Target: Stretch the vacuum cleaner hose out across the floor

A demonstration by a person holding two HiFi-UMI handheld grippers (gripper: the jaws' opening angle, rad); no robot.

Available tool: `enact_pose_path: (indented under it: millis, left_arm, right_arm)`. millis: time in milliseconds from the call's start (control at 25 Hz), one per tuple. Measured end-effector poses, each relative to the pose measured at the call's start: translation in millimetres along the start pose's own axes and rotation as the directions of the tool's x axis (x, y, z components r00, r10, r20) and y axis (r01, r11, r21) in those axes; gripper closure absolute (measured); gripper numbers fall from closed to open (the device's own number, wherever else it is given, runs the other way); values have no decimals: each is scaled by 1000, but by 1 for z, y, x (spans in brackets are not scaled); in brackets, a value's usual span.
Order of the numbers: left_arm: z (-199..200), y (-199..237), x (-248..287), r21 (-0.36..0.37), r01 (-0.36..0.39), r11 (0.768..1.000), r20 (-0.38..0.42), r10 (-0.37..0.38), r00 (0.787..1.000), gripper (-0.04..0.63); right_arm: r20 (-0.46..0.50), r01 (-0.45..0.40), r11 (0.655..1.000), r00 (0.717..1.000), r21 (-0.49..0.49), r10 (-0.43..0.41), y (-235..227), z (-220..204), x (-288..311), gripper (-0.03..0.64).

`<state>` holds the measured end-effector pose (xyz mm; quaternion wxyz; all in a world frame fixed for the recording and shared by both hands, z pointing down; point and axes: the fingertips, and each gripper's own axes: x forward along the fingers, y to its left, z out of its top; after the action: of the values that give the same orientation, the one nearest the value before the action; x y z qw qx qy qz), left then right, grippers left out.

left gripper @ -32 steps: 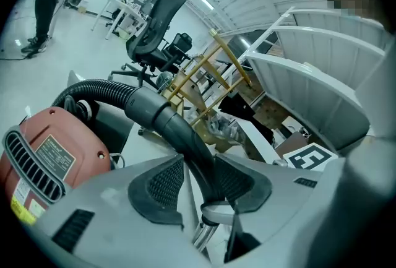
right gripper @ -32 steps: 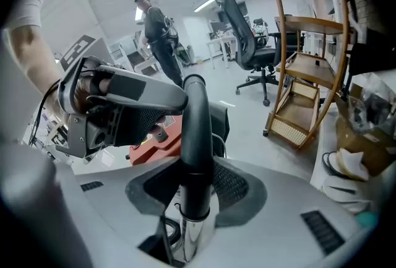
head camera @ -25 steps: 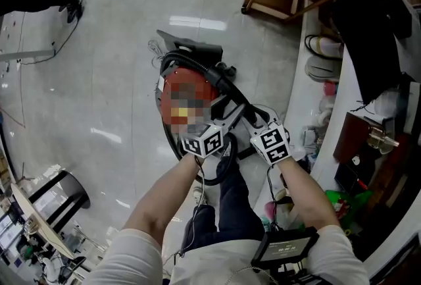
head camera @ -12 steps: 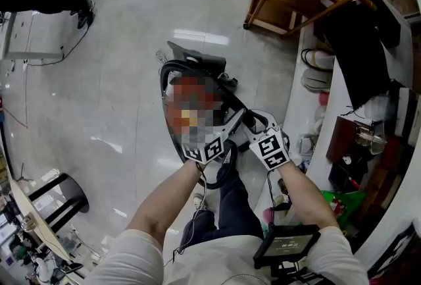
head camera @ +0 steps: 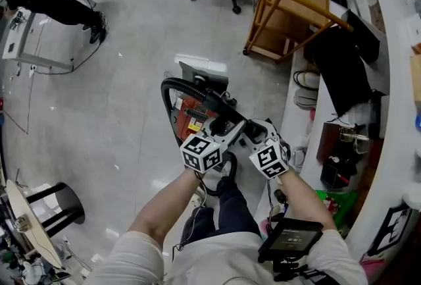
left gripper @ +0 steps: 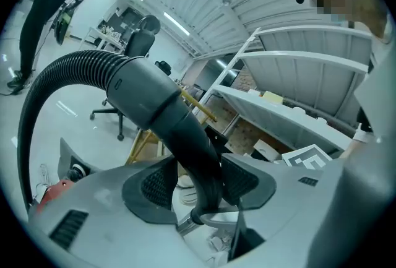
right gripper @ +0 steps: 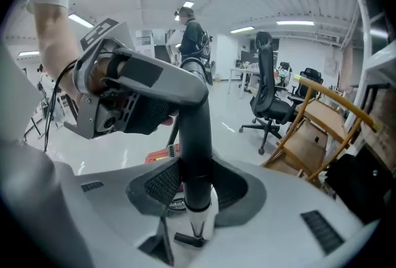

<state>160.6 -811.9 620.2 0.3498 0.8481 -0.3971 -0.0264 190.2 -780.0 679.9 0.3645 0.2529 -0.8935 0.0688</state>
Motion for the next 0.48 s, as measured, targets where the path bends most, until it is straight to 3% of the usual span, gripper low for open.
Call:
enact_pose_path:
  millis: [480]
  left_arm:
    - [64, -79, -77, -3, 38, 999, 107, -38, 994, 397]
  right_arm:
    - [47, 44, 993, 998, -111, -39, 43, 80, -91, 466]
